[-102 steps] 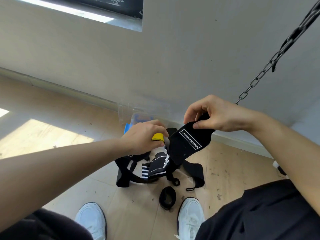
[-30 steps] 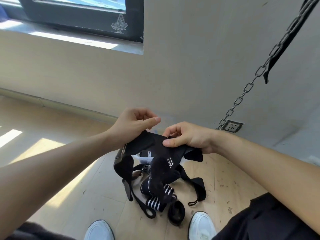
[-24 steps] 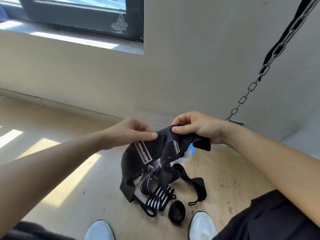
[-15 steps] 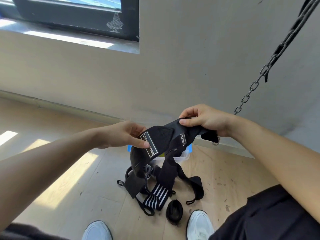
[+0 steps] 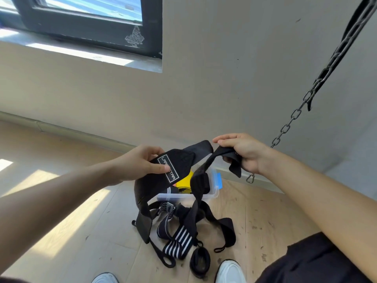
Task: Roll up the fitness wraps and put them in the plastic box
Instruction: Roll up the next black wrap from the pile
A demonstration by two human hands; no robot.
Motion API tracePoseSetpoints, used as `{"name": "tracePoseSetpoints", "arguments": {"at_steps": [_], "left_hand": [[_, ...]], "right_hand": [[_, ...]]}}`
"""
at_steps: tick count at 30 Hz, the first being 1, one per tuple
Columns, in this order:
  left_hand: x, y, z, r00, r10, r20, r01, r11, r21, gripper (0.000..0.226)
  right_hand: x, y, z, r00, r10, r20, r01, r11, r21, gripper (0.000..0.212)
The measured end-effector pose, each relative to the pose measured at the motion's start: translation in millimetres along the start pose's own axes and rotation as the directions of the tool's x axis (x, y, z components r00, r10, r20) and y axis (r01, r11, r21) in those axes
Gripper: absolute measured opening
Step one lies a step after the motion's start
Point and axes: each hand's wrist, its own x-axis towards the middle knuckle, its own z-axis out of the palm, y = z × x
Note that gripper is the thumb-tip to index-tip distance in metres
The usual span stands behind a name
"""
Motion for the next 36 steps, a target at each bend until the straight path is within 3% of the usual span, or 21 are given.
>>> {"name": "tracePoseSetpoints", "arguments": {"at_steps": [3,8,12,16,22,27,30,32,36], "left_hand": [[-1.1,1.9,1.5,0.998,-0.018,-0.066,0.018,1.0,0.01,0.013],[-4.0,8.0,7.8,0.999,-0.009,-0.052,0.005,0.998,-0.063,0.017],[-4.8,16.1,20.1,0.998,0.022,-0.056,-0.031,0.985,-0.169,0.019],[-6.8,20.2,26.7,0.997,0.027,-0.067,-0.043,0.966,-0.257,0.036],[-6.3,19.7,31.9,0.989,0.048,-0.137,-0.082,0.964,-0.252,0.01],[-5.8,18.2,29.8,0.988,0.045,-0.147,-0.078,0.971,-0.226,0.005],[-3.0,16.9,26.5,0.986,0.014,-0.164,-0.054,0.968,-0.243,0.007],[-2.1,16.3,24.1,0.988,-0.002,-0.152,-0.038,0.964,-0.263,0.008],[0.3,13.3,23.0,0.992,-0.014,-0.125,-0.022,0.959,-0.281,0.015]], "right_hand": [[-1.7,-4.8,-3.6,0.997,-0.042,-0.06,0.05,0.989,0.136,0.018],[-15.9,-2.3,12.0,0.982,-0.134,0.131,0.099,0.965,0.243,0.025],[-23.3,8.2,35.0,0.966,-0.187,0.181,0.132,0.951,0.28,0.033],[-26.5,17.8,45.6,0.962,-0.237,0.135,0.204,0.953,0.224,0.035],[-29.6,20.8,48.8,0.959,-0.257,0.118,0.244,0.963,0.111,0.033],[-30.7,17.6,40.4,0.935,-0.257,0.246,0.286,0.954,-0.09,0.027],[-29.9,14.7,32.0,0.855,-0.394,0.337,0.506,0.772,-0.385,0.044],[-32.3,15.5,29.4,0.778,-0.518,0.357,0.629,0.644,-0.436,0.048],[-31.8,19.8,32.0,0.61,-0.693,0.385,0.78,0.439,-0.447,0.029]]}}
